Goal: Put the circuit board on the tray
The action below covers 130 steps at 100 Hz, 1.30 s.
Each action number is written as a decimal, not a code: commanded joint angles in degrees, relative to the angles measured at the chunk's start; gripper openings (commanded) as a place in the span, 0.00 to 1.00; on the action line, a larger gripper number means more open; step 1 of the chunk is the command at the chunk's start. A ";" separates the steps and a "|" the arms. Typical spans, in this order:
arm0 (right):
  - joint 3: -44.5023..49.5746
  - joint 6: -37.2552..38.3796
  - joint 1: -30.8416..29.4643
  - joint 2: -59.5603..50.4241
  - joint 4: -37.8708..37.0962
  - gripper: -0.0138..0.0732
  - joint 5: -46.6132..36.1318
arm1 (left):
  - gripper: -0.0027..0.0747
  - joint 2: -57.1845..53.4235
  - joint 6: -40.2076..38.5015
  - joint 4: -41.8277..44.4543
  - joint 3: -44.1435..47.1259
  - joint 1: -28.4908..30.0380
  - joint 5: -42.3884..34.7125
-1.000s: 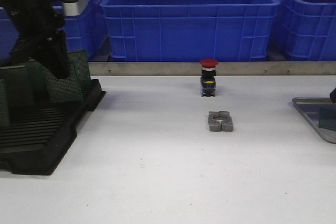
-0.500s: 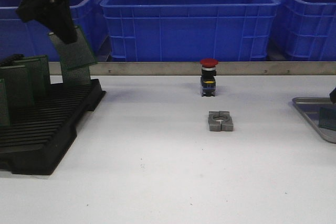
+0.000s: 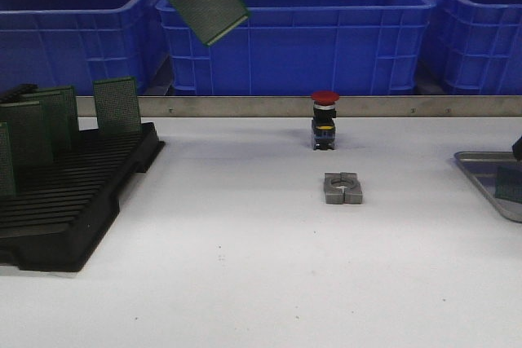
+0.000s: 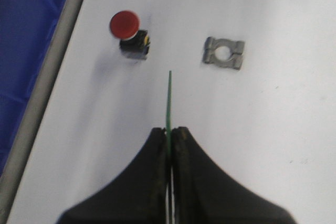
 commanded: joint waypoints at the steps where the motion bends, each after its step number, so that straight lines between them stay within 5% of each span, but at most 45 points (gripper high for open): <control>1: -1.40 -0.57 -0.39 -2.57 1.56 0.81 1.42 | 0.01 -3.57 -2.82 -3.37 -1.73 -3.60 2.10; 45: -1.54 -3.54 -0.39 -2.57 4.86 0.80 4.79 | 0.01 -1.31 -3.06 -3.48 -1.61 -13.00 2.10; 84: -9.95 -29.33 6.49 -2.62 20.79 0.80 33.31 | 0.01 -0.60 -3.41 -4.07 -1.61 -13.00 2.10; 130: -13.59 -51.75 15.02 -8.23 18.44 0.80 33.17 | 0.01 -0.60 -3.41 -4.07 -1.61 -13.00 2.10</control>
